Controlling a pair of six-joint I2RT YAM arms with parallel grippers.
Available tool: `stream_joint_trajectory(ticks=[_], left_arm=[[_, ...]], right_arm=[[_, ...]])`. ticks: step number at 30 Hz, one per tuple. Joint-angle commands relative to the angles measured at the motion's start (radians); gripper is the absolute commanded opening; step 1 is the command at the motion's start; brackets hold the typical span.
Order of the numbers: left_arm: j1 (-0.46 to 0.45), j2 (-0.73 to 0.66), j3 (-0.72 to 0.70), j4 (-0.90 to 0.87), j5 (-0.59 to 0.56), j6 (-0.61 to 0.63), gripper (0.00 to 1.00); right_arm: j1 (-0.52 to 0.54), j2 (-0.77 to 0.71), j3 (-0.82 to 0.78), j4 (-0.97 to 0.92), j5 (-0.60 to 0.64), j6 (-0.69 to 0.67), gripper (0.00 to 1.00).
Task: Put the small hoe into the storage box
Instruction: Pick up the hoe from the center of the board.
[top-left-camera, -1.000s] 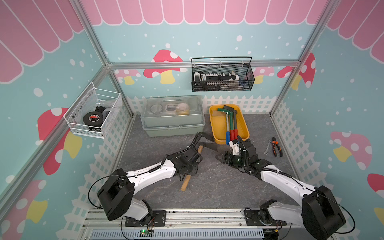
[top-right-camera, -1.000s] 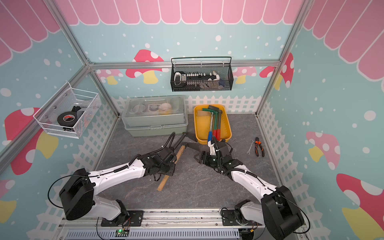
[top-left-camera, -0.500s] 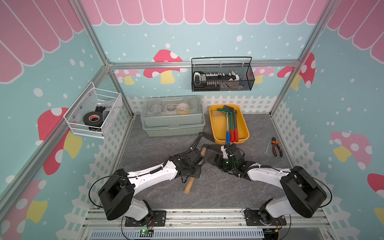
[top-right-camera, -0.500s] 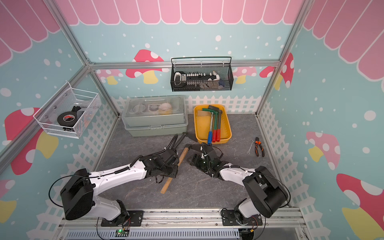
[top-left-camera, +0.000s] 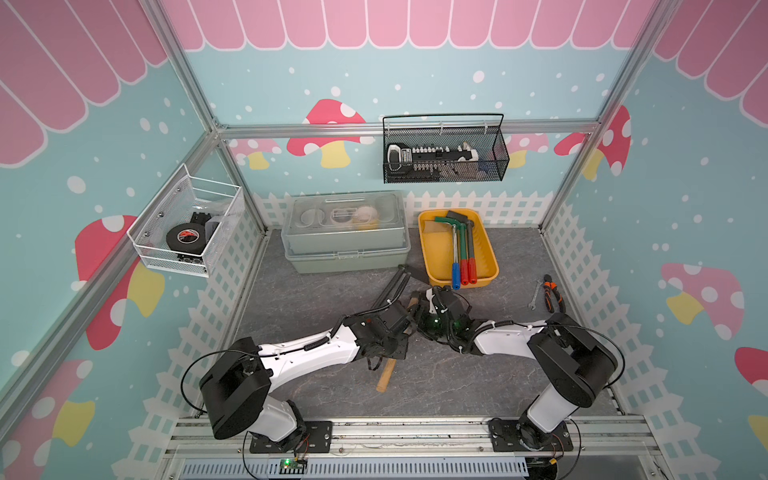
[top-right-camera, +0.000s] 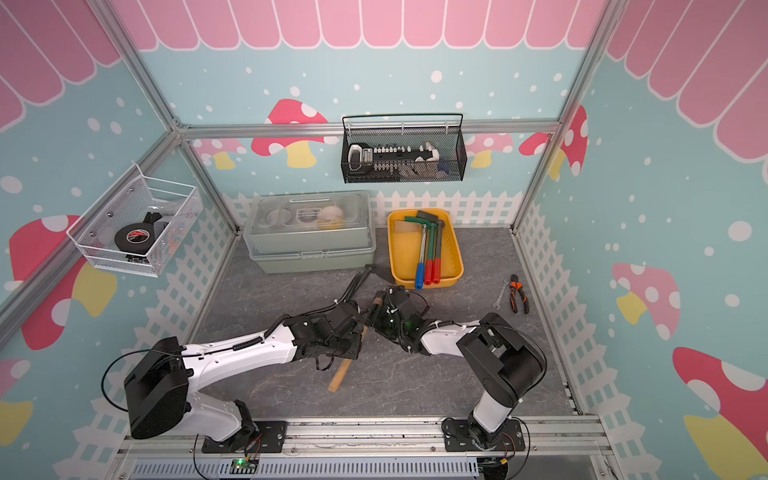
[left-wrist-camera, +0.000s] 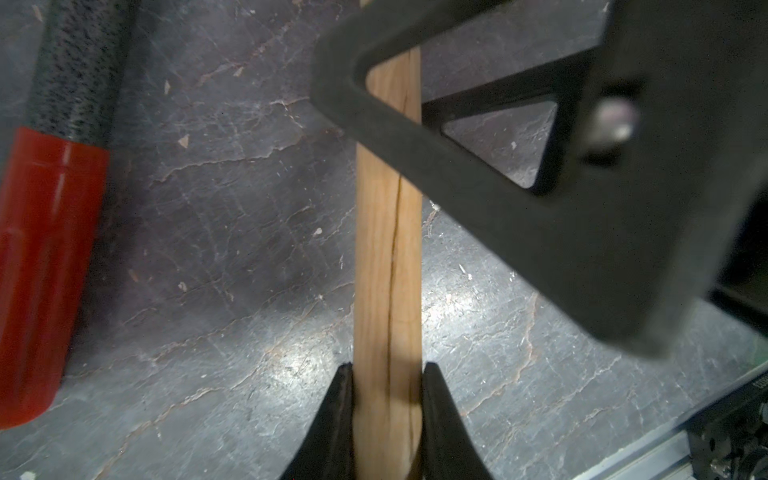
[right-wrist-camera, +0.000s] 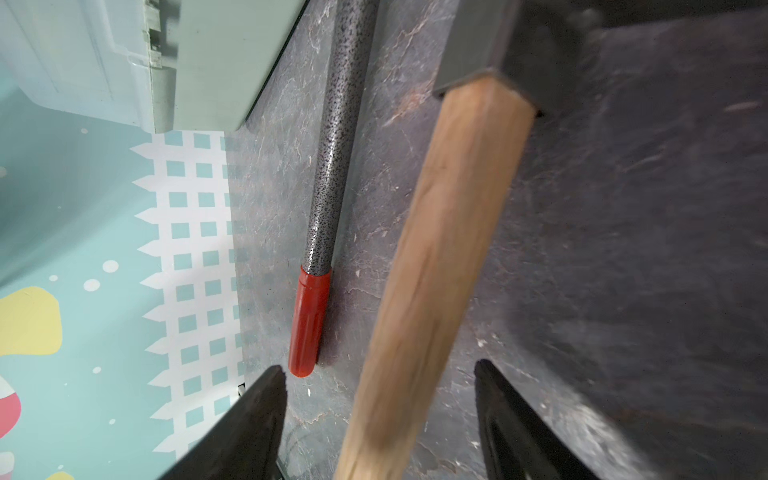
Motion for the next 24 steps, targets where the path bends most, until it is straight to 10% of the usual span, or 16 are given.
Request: stream_joint_trajectory(ticks=[1, 24], left_arm=[[-0.012, 0.011, 0.005, 0.048, 0.008, -0.026, 0.00], [-0.031, -0.056, -0.064, 0.109, 0.016, -0.102, 0.00]], right_arm=[[0.020, 0.027, 0.025, 0.047, 0.019, 0.044, 0.64], [0.045, -0.021, 0.026, 0.007, 0.051, 0.019, 0.14]])
